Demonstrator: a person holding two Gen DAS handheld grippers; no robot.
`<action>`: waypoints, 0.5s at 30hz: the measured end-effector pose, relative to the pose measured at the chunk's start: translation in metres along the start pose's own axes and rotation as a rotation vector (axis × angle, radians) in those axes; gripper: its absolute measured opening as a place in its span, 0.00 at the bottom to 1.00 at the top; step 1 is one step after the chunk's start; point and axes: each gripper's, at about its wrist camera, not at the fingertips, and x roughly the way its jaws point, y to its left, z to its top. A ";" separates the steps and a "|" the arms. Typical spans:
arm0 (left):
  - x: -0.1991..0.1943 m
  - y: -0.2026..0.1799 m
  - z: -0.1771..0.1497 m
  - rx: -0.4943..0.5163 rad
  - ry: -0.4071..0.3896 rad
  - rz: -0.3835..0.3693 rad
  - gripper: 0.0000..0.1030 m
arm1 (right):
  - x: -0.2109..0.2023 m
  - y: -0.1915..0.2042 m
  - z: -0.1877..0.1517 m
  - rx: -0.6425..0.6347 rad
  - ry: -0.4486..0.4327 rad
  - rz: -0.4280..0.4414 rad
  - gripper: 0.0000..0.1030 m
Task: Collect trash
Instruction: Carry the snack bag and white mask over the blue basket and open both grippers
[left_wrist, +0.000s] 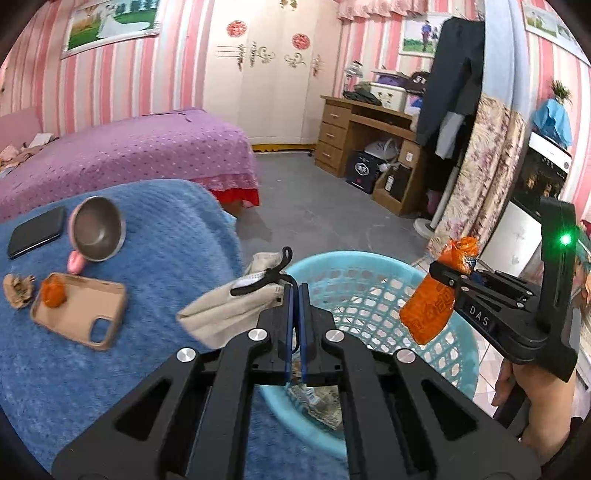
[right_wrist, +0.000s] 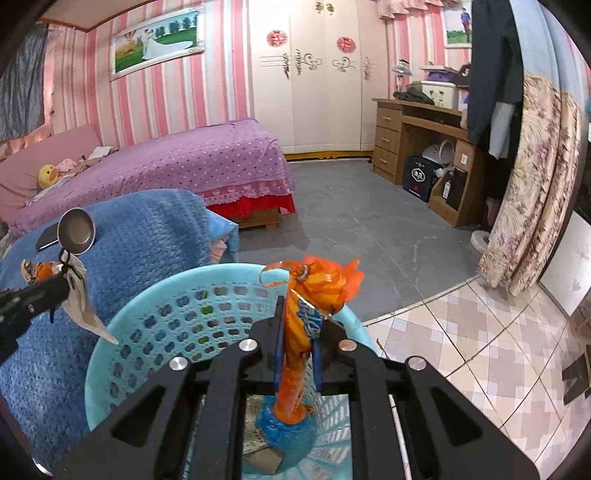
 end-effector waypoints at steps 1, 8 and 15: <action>0.003 -0.004 0.000 0.003 0.007 -0.014 0.01 | 0.000 -0.003 -0.001 0.007 0.001 -0.001 0.11; 0.022 -0.013 -0.002 0.006 0.050 -0.025 0.19 | 0.005 -0.012 -0.002 0.028 0.009 0.004 0.11; 0.022 0.013 -0.004 -0.039 0.057 0.048 0.67 | 0.006 -0.010 -0.003 0.027 0.009 0.008 0.12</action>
